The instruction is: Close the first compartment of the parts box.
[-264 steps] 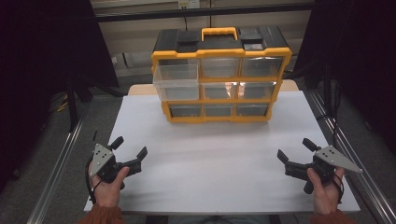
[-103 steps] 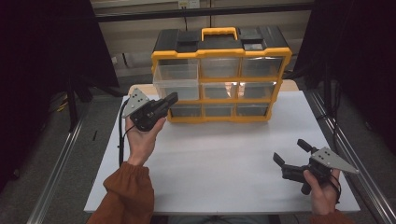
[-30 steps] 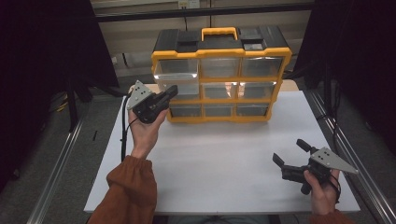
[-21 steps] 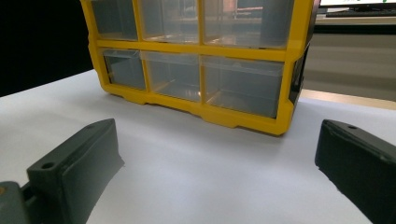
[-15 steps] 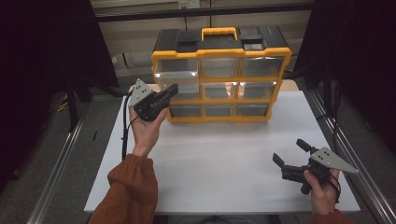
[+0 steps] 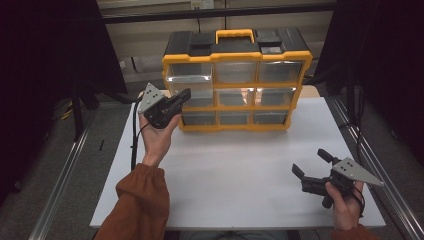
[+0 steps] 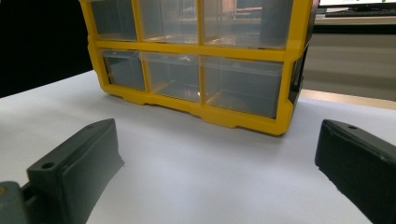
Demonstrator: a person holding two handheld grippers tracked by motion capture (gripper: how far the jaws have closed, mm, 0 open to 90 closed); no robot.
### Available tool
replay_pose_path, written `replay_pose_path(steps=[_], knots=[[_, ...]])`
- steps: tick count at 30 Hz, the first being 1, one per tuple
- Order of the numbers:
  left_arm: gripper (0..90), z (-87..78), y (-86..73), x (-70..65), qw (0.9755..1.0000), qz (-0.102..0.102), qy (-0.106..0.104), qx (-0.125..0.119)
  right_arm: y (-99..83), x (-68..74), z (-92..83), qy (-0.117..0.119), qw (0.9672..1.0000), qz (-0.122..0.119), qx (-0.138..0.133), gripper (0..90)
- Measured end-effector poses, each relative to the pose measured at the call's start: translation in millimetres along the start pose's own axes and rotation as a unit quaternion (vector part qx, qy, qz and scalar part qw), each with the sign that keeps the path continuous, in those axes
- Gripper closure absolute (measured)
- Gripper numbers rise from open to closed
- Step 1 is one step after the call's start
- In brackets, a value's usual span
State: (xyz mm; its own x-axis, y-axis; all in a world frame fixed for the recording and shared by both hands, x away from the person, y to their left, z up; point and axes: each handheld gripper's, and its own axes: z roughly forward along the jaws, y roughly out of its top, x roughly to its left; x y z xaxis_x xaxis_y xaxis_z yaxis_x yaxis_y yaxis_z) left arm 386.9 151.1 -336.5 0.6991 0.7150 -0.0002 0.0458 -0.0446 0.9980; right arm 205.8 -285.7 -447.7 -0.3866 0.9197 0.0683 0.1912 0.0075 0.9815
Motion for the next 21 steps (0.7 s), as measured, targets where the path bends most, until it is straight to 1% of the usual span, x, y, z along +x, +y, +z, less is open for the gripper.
replay_pose_path(steps=[6,11,17,21], knots=[[90.0,1.6,0.0,2.1,1.0000,0.001,0.001,0.000,0.0,-0.1,-0.6,0.000,1.0000,0.001,0.001,0.0],[90.0,2.5,-0.1,1.8,1.0000,-0.005,0.002,-0.002,0.1,0.0,-0.7,0.000,1.0000,0.001,0.001,0.0],[90.0,3.5,0.1,3.8,1.0000,-0.002,0.005,0.001,0.1,-0.1,-0.6,0.000,1.0000,0.000,0.001,0.0],[90.0,4.7,0.1,4.3,1.0000,-0.004,0.004,0.001,0.1,-0.1,-0.7,0.000,1.0000,0.000,0.001,0.0]])
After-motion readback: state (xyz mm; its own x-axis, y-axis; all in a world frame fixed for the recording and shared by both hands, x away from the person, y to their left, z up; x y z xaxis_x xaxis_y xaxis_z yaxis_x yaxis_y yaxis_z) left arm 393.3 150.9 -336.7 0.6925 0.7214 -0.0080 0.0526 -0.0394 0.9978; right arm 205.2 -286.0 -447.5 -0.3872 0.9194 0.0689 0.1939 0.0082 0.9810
